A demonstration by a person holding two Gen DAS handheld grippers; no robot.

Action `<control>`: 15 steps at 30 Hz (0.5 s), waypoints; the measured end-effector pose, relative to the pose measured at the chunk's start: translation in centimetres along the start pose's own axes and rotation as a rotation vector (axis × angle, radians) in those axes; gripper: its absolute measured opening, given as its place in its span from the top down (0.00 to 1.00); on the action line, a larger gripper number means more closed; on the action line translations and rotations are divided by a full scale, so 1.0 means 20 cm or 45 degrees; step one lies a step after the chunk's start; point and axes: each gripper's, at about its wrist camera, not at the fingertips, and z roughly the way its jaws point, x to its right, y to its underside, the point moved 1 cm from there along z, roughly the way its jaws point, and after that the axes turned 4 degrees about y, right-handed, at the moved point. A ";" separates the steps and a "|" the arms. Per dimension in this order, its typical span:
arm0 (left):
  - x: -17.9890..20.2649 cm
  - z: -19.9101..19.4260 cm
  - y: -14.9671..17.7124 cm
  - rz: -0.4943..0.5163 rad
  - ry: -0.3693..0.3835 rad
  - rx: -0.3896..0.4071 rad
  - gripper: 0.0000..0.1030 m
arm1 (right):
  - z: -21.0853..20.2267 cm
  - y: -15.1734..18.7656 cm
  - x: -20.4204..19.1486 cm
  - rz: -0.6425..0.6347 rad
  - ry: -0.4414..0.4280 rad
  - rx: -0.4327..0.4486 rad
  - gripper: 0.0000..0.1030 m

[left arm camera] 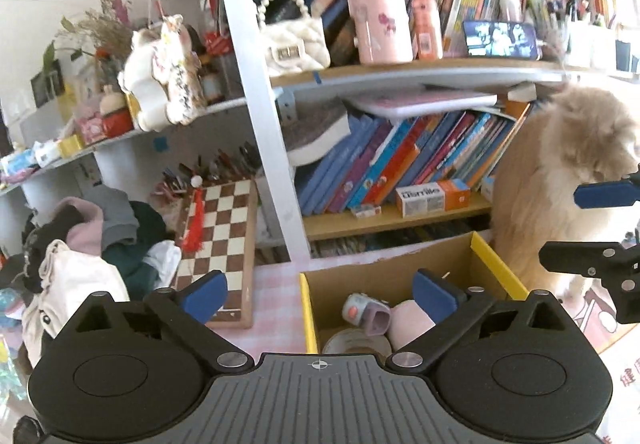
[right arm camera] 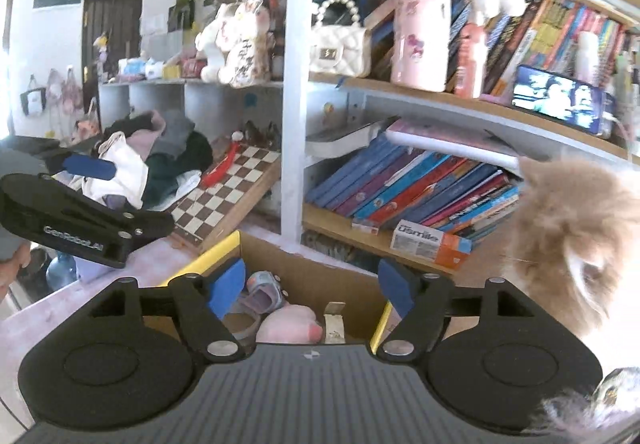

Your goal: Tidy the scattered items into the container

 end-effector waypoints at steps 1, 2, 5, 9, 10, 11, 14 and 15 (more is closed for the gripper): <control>0.00 -0.03 0.01 0.008 -0.005 0.011 0.02 | -0.03 0.00 0.00 0.009 0.010 0.009 0.23; 0.01 -0.06 0.01 0.014 -0.008 0.022 0.02 | -0.05 0.01 0.00 0.012 0.026 0.020 0.22; 0.01 -0.14 0.05 0.011 -0.004 0.049 0.01 | -0.13 0.03 -0.02 0.019 0.055 0.024 0.22; 0.00 -0.26 0.11 -0.012 0.009 0.068 0.01 | -0.22 0.08 -0.06 0.031 0.080 0.015 0.21; 0.00 -0.28 0.14 -0.019 0.014 0.065 0.01 | -0.24 0.10 -0.07 0.033 0.085 0.012 0.21; 0.00 -0.30 0.16 -0.024 0.017 0.058 0.01 | -0.26 0.11 -0.09 0.030 0.091 0.007 0.21; 0.00 -0.35 0.24 -0.040 0.022 0.032 0.01 | -0.31 0.17 -0.13 0.020 0.108 -0.017 0.20; 0.00 -0.36 0.27 -0.045 0.023 0.021 0.01 | -0.33 0.19 -0.15 0.016 0.114 -0.024 0.20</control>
